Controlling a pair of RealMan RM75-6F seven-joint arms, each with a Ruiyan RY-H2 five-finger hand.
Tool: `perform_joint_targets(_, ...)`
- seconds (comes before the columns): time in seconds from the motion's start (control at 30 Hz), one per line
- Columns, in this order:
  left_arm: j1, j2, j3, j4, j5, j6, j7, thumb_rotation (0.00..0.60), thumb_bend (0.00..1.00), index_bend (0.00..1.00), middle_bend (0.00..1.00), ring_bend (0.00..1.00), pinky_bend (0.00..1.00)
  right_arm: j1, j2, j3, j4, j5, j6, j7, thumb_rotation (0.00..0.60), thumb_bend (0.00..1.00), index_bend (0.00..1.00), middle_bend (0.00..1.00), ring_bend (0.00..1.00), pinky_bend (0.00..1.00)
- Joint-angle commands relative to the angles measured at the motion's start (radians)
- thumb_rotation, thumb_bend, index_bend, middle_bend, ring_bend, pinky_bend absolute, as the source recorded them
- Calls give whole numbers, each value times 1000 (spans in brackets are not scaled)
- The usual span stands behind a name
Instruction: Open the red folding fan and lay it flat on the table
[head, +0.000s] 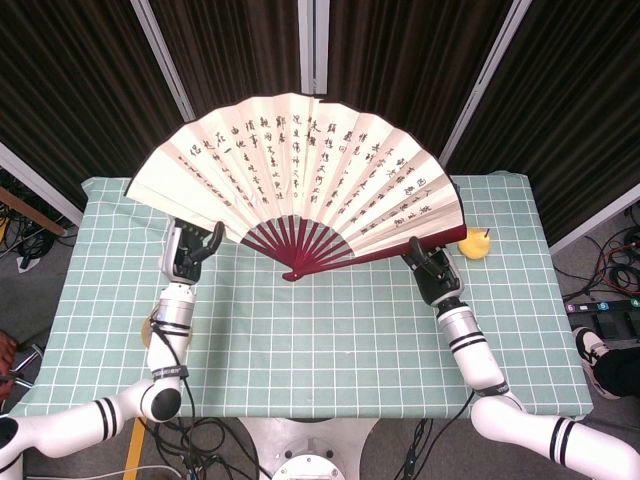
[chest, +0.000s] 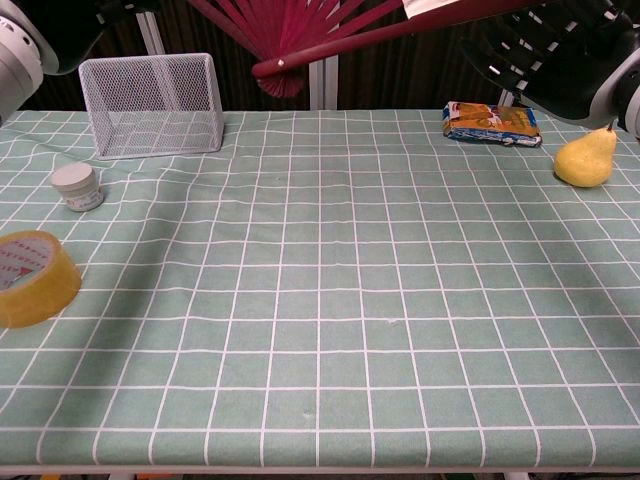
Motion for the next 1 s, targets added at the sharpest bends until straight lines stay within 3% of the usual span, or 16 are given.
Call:
perform_joint_targets(0.03,11,2,-25,-15,-30,-9,-4,600,420,623,531,440,585,-20,-24,21,-22,50,24,-28,600,523,1000,752,494,374)
perform_joint_targets(0.27,21,10,-16,-26,-48,-28,100,600,416,607,530,440,593,-31,-64,54,-63,213,64,-165,600,524,1000,751,494,377)
perform_joint_targets(0.57,28,17,-20,-50,-126,-95,206,600,416,586,527,440,564,-27,-90,86,-46,426,19,-309,600,524,992,751,494,377)
perform_joint_targets(1.0,27,5,-38,-66,-217,-165,311,600,414,516,499,440,536,-30,-118,139,-27,597,-23,-440,600,524,962,749,493,377)
